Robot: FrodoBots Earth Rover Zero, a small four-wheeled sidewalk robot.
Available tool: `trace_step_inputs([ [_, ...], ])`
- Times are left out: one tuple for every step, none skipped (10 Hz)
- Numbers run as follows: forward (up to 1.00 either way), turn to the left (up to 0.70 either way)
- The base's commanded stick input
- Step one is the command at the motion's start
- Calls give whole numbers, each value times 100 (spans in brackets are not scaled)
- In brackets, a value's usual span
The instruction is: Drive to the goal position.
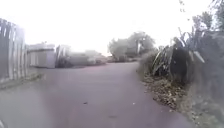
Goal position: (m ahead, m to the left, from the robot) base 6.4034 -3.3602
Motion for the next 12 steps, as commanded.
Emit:
trace_step_inputs([
  [70, -14],
  [70, -14],
  [70, -14],
  [70, -14],
  [70, -14],
  [70, -14],
  [70, -14],
  [70, -14],
  [70, -14],
  [70, -14],
  [70, -14],
  [70, -14],
])
